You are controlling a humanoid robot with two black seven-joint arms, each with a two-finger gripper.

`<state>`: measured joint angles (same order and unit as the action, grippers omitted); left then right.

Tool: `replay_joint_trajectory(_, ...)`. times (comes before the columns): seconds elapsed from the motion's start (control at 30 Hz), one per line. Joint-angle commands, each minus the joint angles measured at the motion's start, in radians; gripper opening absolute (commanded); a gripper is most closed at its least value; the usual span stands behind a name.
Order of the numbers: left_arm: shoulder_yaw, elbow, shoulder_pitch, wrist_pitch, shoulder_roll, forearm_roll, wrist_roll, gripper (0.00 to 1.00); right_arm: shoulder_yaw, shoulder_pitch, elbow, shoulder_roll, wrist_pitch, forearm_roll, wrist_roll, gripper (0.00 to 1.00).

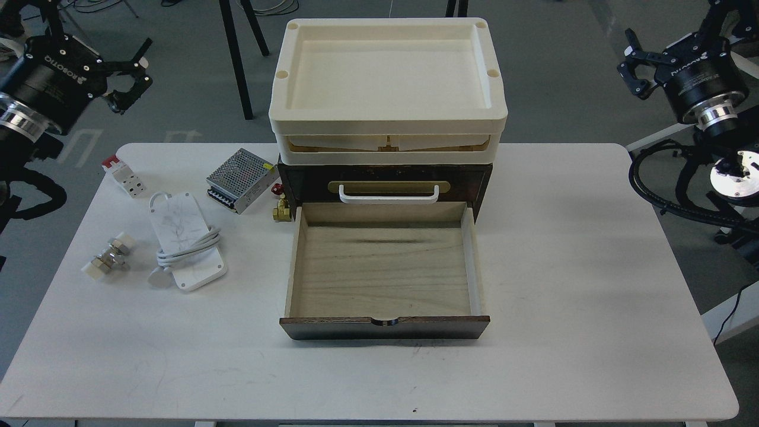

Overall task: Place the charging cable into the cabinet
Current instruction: 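Raise the left arm and move the left gripper toward the white cable, then lower the left gripper onto the white charging cable bundle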

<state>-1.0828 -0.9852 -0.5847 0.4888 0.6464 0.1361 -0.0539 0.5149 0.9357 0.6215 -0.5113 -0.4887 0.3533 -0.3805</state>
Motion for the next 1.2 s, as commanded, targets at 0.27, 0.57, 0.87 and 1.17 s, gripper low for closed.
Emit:
replay_joint_trajectory(0.27,-0.038,0.226,-0.017,0.000,-0.080,0.101,0.042,1.00,0.013,-0.006,0.004,0.002,0.000,-0.001,-0.003,1.00)
replay_joint_trajectory(0.57,-0.120,-0.242,0.094,0.000,-0.012,0.076,0.212,1.00,0.022,-0.008,0.006,-0.015,0.000,0.000,-0.005,1.00)
replay_joint_trajectory(0.87,-0.097,-0.516,0.242,0.000,0.150,-0.875,0.289,1.00,0.040,-0.050,0.003,-0.019,0.000,0.000,-0.006,1.00)
replay_joint_trajectory(1.17,0.035,-0.383,0.327,-0.088,0.157,-2.266,0.543,1.00,0.066,-0.083,0.003,-0.038,0.000,0.000,-0.006,1.00)
